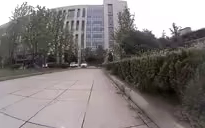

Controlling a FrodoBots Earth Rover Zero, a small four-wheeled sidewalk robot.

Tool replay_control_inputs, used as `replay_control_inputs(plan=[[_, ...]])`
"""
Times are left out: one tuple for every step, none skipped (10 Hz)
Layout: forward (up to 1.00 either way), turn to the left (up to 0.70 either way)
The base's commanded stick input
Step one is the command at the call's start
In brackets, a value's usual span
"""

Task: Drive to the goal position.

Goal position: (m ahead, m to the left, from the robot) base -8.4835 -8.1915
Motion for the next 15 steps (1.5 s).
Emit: replay_control_inputs(plan=[[0.00, 0.70], [0.00, 0.70], [0.00, 0.70], [0.00, 0.70], [0.00, 0.70], [0.00, 0.70], [0.00, 0.70], [0.00, 0.70], [0.00, 0.70], [0.00, 0.70], [0.00, 0.70], [0.00, 0.70], [0.00, 0.70], [0.00, 0.70], [0.00, 0.70]])
